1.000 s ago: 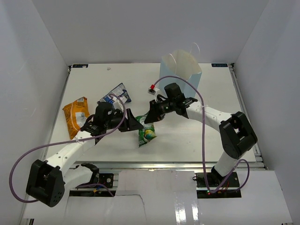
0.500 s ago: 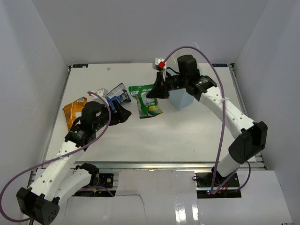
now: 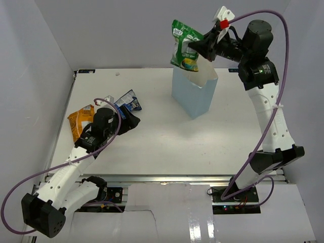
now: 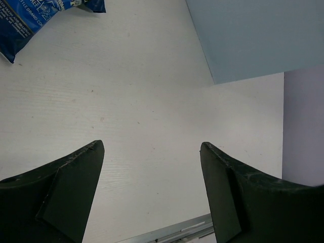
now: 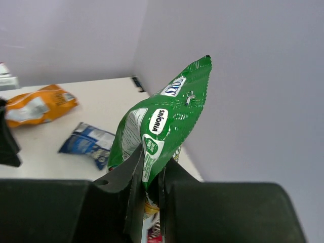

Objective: Place the snacks into the paper bag

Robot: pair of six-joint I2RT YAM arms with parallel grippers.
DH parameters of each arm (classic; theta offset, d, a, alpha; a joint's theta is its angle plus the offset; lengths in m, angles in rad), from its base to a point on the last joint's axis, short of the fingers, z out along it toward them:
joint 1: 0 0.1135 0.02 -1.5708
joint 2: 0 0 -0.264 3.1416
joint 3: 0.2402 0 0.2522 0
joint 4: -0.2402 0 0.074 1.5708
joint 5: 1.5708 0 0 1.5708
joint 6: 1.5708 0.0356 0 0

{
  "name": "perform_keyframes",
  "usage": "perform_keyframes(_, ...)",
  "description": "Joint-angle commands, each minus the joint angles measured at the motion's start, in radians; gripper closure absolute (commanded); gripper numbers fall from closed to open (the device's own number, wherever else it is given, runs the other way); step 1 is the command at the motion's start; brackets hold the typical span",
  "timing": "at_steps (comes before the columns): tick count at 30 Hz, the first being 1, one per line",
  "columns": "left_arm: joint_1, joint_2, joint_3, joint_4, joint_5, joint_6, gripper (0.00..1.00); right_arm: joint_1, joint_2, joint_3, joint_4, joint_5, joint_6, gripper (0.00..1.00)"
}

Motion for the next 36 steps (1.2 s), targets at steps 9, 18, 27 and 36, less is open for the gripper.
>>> perform_keyframes(9,0.01,0.02,-0.021,0.038,0.006,-0.052,0.13,-0.086,0.029,-0.081,0.116,0.347,-0.143,0.92)
perform_keyframes(18,0.021,0.077,-0.007,0.02,0.015,-0.069,0.13,-0.094,0.047,-0.303,0.202,0.463,-0.32,0.92)
perform_keyframes(27,0.044,0.164,0.041,0.006,0.018,-0.027,0.13,-0.085,0.031,-0.388,0.183,0.425,-0.348,0.42)
perform_keyframes(36,0.193,0.336,0.168,-0.035,0.081,0.089,0.13,-0.141,-0.063,-0.315,0.043,0.178,-0.157,0.28)
